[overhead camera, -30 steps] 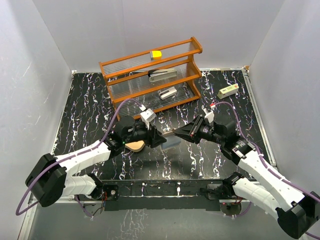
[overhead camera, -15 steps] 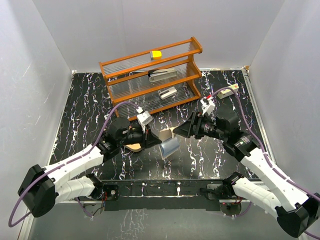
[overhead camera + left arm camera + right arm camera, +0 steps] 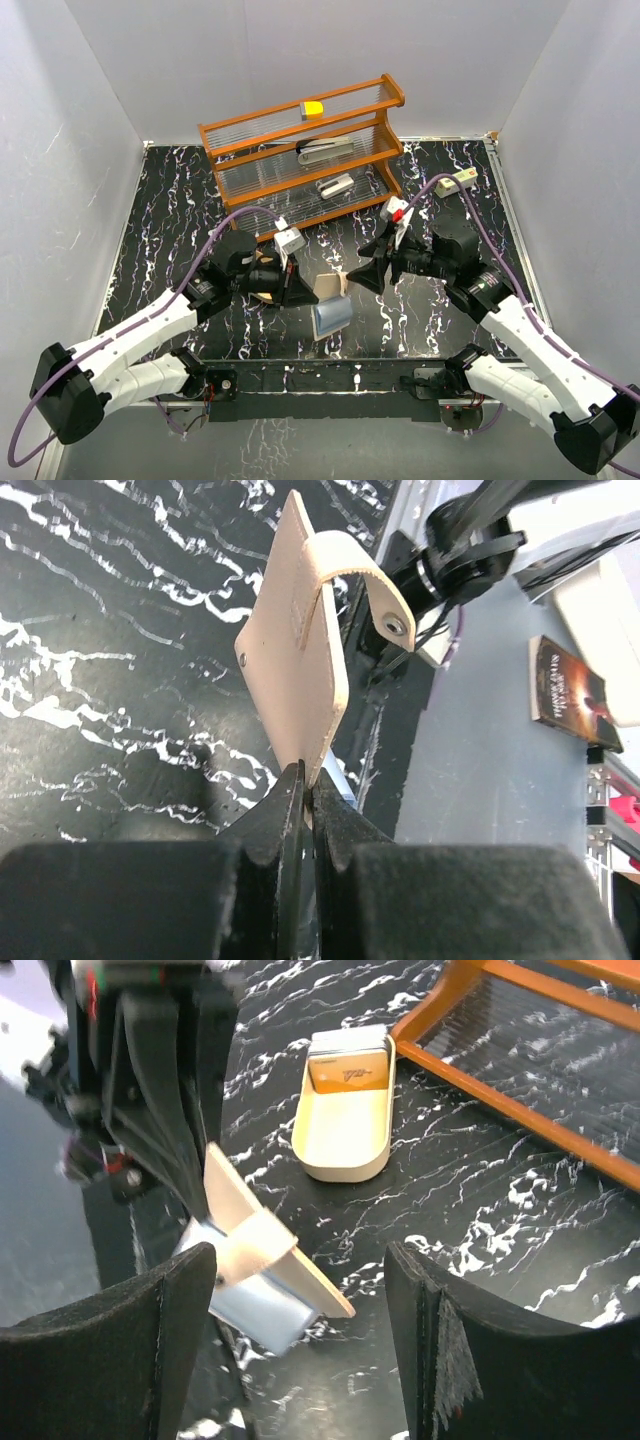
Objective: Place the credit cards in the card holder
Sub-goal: Open the card holder at the center of the board.
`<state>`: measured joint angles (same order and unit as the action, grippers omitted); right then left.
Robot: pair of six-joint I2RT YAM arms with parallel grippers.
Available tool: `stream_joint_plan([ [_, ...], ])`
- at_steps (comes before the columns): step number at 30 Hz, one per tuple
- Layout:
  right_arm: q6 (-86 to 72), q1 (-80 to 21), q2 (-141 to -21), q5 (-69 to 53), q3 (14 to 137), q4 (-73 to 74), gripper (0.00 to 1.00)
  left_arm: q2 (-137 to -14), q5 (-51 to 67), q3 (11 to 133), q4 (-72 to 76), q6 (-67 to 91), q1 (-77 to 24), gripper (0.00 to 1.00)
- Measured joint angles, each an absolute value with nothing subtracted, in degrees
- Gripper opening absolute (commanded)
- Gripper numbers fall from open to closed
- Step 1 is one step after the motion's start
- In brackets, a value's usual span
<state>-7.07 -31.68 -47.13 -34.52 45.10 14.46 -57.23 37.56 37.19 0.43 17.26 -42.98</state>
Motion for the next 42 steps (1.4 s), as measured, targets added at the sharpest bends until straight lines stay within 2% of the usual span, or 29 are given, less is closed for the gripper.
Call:
stream_joint_plan([
  [4, 5.02, -31.77, -47.37, -42.26, 43.94, 14.39, 0.69, -56.34, 38.74, 41.98, -2.61, 17.80, -42.98, 0.00],
  [9, 12.34, -31.92, -45.65, -52.01, 38.74, 9.23, 0.69, -54.81, 39.86, 44.47, -5.63, 17.52, -42.98, 0.00],
  [18, 17.30, -32.84, -48.40, -55.51, 37.60, 5.39, 0.65, -54.83, 43.99, 44.58, -9.45, 16.97, -43.00, 0.00],
  [23, 17.69, -34.39, -49.60, -55.18, 37.60, 3.81, 0.59, -55.44, 45.80, 44.58, -9.47, 16.99, -43.00, 0.00],
  [26, 17.67, -35.07, -49.60, -54.74, 37.60, 2.22, 0.47, -55.96, 46.33, 44.58, -9.50, 17.08, -42.98, 0.00],
  [31, 14.85, -35.31, -48.58, -53.47, 36.47, -2.33, 0.05, -56.12, 45.74, 44.58, -10.37, 16.58, -43.00, 0.00],
  [32, 13.69, -35.31, -48.27, -52.77, 35.94, -3.31, 0.00, -56.12, 45.28, 44.58, -10.98, 16.36, -43.00, 0.00],
  [35, 10.28, -35.33, -47.62, -51.88, 34.63, -4.78, 0.00, -56.14, 43.53, 44.58, -12.47, 15.66, -42.98, 0.00],
  [36, 9.23, -35.38, -47.35, -51.53, 34.11, -5.19, 0.00, -56.14, 43.05, 44.58, -12.78, 15.59, -42.98, 0.03],
  [40, 4.67, -35.53, -44.97, -49.67, 32.08, -6.31, 0.00, -56.14, 40.21, 45.06, -13.91, 15.88, -43.13, 0.43],
  [42, 2.42, -35.53, -43.51, -47.53, 31.46, -6.26, 0.00, -56.10, 37.21, 46.39, -15.22, 16.45, -43.22, 0.51],
])
